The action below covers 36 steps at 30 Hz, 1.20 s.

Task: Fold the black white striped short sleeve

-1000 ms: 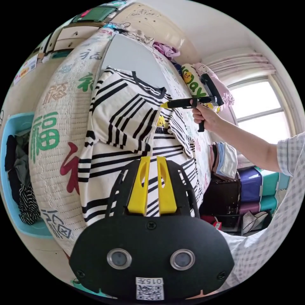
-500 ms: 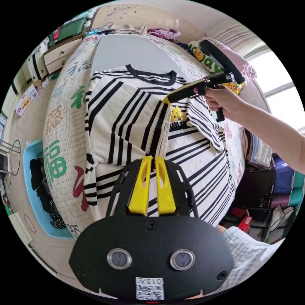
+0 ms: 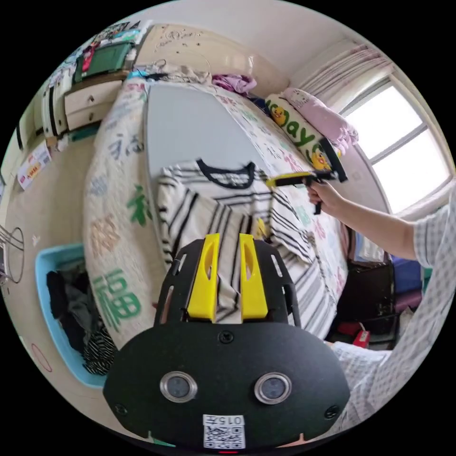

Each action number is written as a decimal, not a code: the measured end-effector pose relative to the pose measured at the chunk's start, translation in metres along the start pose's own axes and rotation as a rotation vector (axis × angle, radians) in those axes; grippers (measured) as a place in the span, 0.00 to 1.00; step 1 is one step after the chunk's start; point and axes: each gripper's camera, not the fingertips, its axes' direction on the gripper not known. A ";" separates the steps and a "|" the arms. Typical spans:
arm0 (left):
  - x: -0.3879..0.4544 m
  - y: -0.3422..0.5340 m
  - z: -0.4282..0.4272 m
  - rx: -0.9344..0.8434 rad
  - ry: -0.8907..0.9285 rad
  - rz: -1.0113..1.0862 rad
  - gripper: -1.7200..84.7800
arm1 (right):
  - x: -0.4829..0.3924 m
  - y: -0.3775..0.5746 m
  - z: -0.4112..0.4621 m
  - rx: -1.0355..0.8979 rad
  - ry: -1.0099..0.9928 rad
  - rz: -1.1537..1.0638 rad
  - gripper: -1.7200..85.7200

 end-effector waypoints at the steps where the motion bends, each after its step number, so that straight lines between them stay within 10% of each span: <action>1: -0.005 -0.014 0.000 0.014 -0.019 0.003 0.13 | 0.022 -0.002 -0.001 -0.013 0.072 0.037 0.16; 12: -0.027 -0.157 0.101 -0.343 -0.220 0.144 0.15 | 0.098 -0.009 0.060 -0.116 0.062 0.137 0.10; 22: -0.007 -0.157 0.082 -0.307 -0.228 0.112 0.02 | 0.110 0.035 0.029 -0.020 0.003 0.126 0.02; 29: 0.073 -0.033 -0.056 -0.072 -0.038 0.225 0.02 | 0.063 0.208 -0.085 0.125 -0.135 -0.021 0.02; 36: 0.120 0.176 -0.075 -0.231 0.243 0.031 0.02 | 0.024 0.420 -0.042 -0.102 -0.326 0.064 0.03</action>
